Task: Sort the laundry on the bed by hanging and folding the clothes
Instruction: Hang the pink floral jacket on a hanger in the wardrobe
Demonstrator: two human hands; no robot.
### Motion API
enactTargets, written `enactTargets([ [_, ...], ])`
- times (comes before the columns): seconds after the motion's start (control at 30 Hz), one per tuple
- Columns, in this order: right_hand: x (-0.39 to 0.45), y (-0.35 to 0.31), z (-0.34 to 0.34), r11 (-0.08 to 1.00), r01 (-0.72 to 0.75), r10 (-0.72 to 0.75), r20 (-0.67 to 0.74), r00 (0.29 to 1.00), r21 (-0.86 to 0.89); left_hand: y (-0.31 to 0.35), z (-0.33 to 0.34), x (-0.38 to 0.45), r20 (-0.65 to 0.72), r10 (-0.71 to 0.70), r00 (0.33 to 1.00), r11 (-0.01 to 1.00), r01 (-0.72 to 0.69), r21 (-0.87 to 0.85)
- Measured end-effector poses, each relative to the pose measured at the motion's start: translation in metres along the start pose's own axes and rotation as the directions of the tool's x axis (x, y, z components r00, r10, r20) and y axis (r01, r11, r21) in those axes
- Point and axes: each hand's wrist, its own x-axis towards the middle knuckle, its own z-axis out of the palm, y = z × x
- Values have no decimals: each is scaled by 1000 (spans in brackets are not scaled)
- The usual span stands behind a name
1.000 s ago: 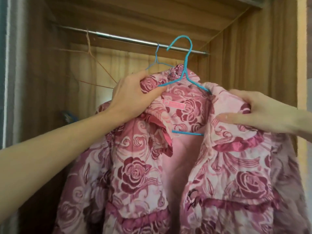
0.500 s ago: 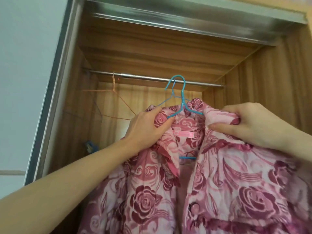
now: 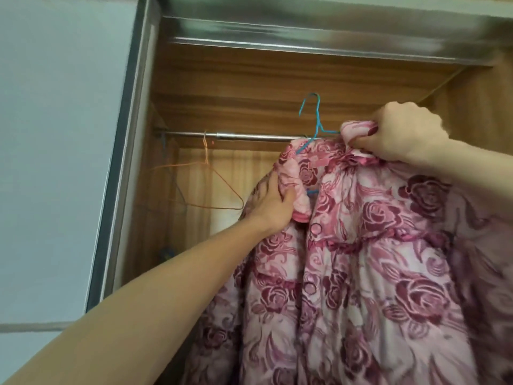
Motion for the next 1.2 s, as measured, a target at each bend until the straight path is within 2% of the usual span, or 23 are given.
enactTargets([
  [0.1, 2, -26, 12, 1000, -7, 7, -8, 1000, -17, -3, 1, 6, -92, 71, 993, 984, -54, 172],
  [0.17, 3, -43, 23, 1000, 10, -10, -3, 1000, -18, -7, -1, 12, -93, 62, 994, 970, -38, 240],
  [0.33, 21, -67, 36, 998, 26, -22, 61, 998, -57, -23, -9, 27, 56, 19, 998, 983, -28, 179],
  [0.47, 39, -83, 46, 998, 33, -29, 64, 998, -62, -28, -16, 42, -20, 54, 998, 988, -51, 149],
  [0.63, 50, -98, 65, 997, 52, -50, 43, 998, -54, -29, -13, 57, -57, 29, 998, 999, -28, 15],
  [0.83, 60, -112, 91, 996, 62, -60, 27, 998, -59, -40, -7, 75, -65, 26, 998, 1000, -26, 5],
  [1.03, 42, -117, 127, 994, 102, -99, 87, 991, -32, -75, 18, 83, -28, 20, 999, 996, -17, 83],
  [1.2, 31, -124, 135, 986, 143, -132, 119, 984, -90, -92, 31, 84, -30, 10, 1000, 997, -8, 74],
])
